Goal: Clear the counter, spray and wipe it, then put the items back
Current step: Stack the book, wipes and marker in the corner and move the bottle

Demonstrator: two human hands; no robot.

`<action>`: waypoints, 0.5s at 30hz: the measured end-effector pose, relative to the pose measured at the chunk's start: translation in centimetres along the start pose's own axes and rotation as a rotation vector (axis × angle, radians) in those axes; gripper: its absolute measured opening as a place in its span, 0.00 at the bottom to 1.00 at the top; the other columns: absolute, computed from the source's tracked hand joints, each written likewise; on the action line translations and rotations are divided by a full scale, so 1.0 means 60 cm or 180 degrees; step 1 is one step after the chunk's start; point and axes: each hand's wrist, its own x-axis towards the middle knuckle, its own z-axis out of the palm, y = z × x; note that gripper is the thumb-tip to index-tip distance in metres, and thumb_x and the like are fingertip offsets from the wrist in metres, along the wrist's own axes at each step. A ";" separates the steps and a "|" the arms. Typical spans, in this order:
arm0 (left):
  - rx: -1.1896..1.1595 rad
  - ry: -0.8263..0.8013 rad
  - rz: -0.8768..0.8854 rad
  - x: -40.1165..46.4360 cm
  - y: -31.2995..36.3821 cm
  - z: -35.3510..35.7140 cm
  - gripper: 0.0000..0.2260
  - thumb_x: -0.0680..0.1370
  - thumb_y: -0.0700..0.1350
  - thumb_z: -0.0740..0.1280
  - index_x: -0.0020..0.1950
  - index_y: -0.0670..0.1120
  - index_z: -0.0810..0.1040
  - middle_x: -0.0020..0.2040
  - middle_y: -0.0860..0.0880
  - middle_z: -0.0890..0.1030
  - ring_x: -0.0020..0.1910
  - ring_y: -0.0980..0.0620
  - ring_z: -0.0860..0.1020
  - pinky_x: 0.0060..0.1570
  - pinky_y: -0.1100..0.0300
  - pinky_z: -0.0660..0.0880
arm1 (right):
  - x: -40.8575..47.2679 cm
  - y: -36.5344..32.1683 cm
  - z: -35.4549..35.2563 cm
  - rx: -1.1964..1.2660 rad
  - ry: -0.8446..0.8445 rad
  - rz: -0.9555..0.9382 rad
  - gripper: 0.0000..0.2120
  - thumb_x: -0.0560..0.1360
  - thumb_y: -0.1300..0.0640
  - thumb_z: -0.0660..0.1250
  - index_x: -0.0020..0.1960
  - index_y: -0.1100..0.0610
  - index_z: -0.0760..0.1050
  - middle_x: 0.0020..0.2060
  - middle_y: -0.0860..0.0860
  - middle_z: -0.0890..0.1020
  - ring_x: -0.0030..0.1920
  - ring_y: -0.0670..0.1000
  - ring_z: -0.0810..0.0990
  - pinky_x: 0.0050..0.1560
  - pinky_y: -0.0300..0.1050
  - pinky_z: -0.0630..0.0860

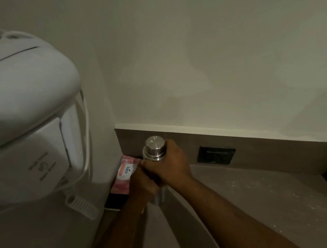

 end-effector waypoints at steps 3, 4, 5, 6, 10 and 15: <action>-0.0059 -0.0118 0.0041 0.011 -0.010 -0.006 0.24 0.68 0.30 0.73 0.62 0.42 0.75 0.39 0.80 0.75 0.44 0.79 0.73 0.46 0.65 0.72 | -0.011 -0.006 0.004 0.0003 -0.0038 0.0109 0.29 0.60 0.41 0.78 0.55 0.45 0.69 0.47 0.41 0.77 0.45 0.41 0.77 0.45 0.37 0.75; 0.0047 -0.0161 0.0201 0.017 -0.013 -0.010 0.20 0.70 0.30 0.71 0.60 0.42 0.76 0.37 0.75 0.78 0.41 0.74 0.77 0.44 0.67 0.73 | -0.017 -0.009 0.006 -0.0002 -0.0042 0.0154 0.30 0.60 0.41 0.78 0.57 0.45 0.70 0.49 0.42 0.78 0.47 0.42 0.78 0.49 0.41 0.77; 0.0009 -0.0180 0.0527 0.020 -0.019 -0.010 0.13 0.73 0.30 0.68 0.56 0.41 0.75 0.35 0.66 0.82 0.38 0.67 0.80 0.39 0.68 0.75 | -0.023 -0.010 0.009 -0.0019 -0.0012 0.0155 0.30 0.60 0.41 0.78 0.57 0.46 0.70 0.50 0.43 0.79 0.49 0.44 0.79 0.51 0.43 0.77; -0.0060 -0.0106 0.0590 0.016 -0.022 -0.004 0.08 0.75 0.34 0.64 0.53 0.40 0.74 0.34 0.56 0.84 0.35 0.61 0.81 0.36 0.68 0.76 | -0.029 -0.011 0.012 -0.0031 0.0040 0.0128 0.30 0.61 0.41 0.78 0.57 0.46 0.71 0.51 0.43 0.80 0.50 0.45 0.79 0.51 0.43 0.77; -0.0868 -0.0098 -0.0251 0.019 -0.054 0.000 0.20 0.67 0.26 0.71 0.58 0.33 0.74 0.40 0.60 0.83 0.43 0.69 0.77 0.42 0.63 0.66 | -0.046 0.005 0.011 0.0046 0.0081 0.0081 0.31 0.64 0.42 0.77 0.62 0.49 0.72 0.58 0.50 0.81 0.57 0.51 0.80 0.59 0.48 0.77; -0.1323 0.0018 -0.0460 -0.034 -0.084 -0.002 0.24 0.67 0.30 0.75 0.62 0.33 0.74 0.57 0.32 0.80 0.54 0.36 0.80 0.53 0.51 0.74 | -0.089 0.069 -0.030 0.0287 0.0187 0.0421 0.28 0.66 0.46 0.77 0.62 0.51 0.73 0.59 0.50 0.81 0.56 0.47 0.79 0.55 0.41 0.75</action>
